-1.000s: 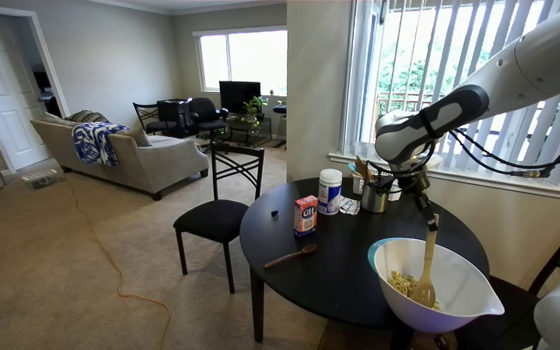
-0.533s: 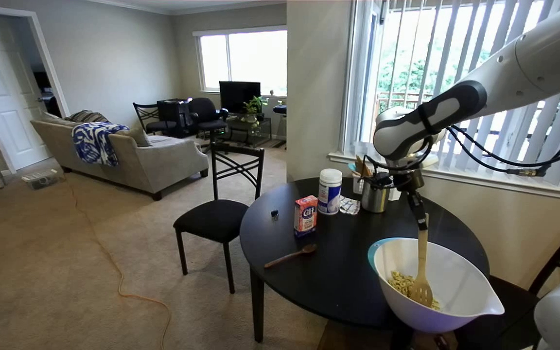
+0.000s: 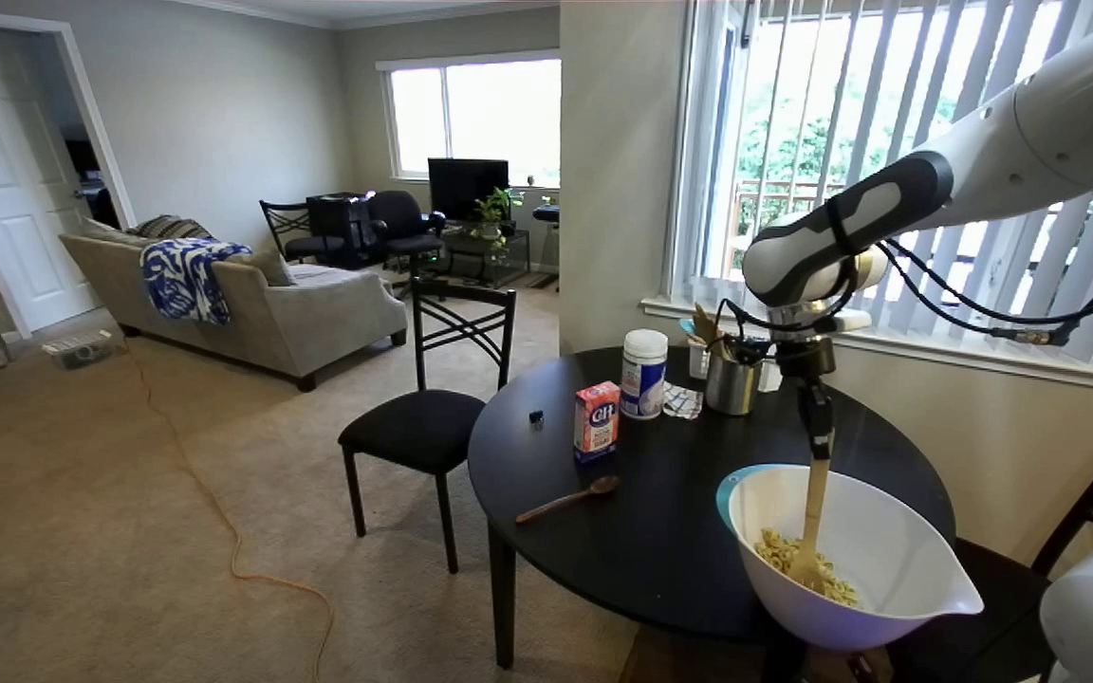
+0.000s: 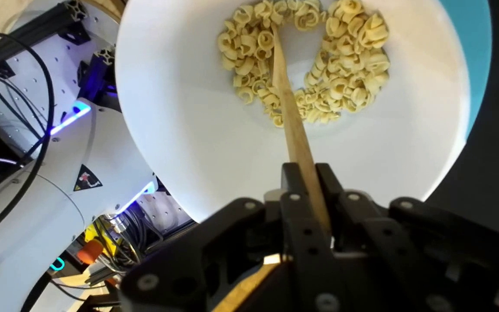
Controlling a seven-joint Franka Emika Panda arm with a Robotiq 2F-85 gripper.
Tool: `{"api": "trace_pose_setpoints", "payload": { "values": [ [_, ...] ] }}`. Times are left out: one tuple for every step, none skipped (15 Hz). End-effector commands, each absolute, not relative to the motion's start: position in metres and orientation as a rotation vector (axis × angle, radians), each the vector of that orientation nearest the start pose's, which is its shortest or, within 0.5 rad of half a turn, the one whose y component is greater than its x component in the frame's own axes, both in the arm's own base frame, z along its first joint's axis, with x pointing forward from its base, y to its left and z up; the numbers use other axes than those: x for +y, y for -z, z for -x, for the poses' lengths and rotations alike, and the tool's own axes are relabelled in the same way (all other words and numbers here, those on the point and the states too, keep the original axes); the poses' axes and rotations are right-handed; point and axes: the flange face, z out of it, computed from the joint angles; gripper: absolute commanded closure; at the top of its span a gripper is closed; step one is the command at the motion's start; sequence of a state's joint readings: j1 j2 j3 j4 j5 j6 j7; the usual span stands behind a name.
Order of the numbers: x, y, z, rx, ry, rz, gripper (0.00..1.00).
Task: Pick up the wooden spoon in the white bowl and mix the substance in the white bowl
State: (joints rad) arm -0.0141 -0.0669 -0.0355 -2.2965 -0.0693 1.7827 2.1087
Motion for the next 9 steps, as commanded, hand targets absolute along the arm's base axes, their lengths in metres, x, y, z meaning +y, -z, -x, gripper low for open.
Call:
{"api": "trace_pose_setpoints", "payload": {
  "values": [
    [-0.045,-0.341,-0.432,3.090,-0.386,1.777,0.97],
    [-0.050,-0.340,-0.430,3.123,-0.368,1.758,0.97],
    [-0.059,-0.338,-0.428,3.173,-0.318,1.723,0.97],
    [-0.066,-0.337,-0.428,3.205,-0.274,1.701,0.97],
    [-0.074,-0.338,-0.428,3.223,-0.226,1.663,0.97],
    [-0.080,-0.339,-0.430,3.238,-0.174,1.631,0.97],
    [-0.084,-0.341,-0.433,3.250,-0.119,1.583,0.97],
    [-0.082,-0.344,-0.436,3.246,-0.090,1.537,0.97],
    [-0.081,-0.346,-0.438,3.245,-0.080,1.509,0.97]
  ]
}}
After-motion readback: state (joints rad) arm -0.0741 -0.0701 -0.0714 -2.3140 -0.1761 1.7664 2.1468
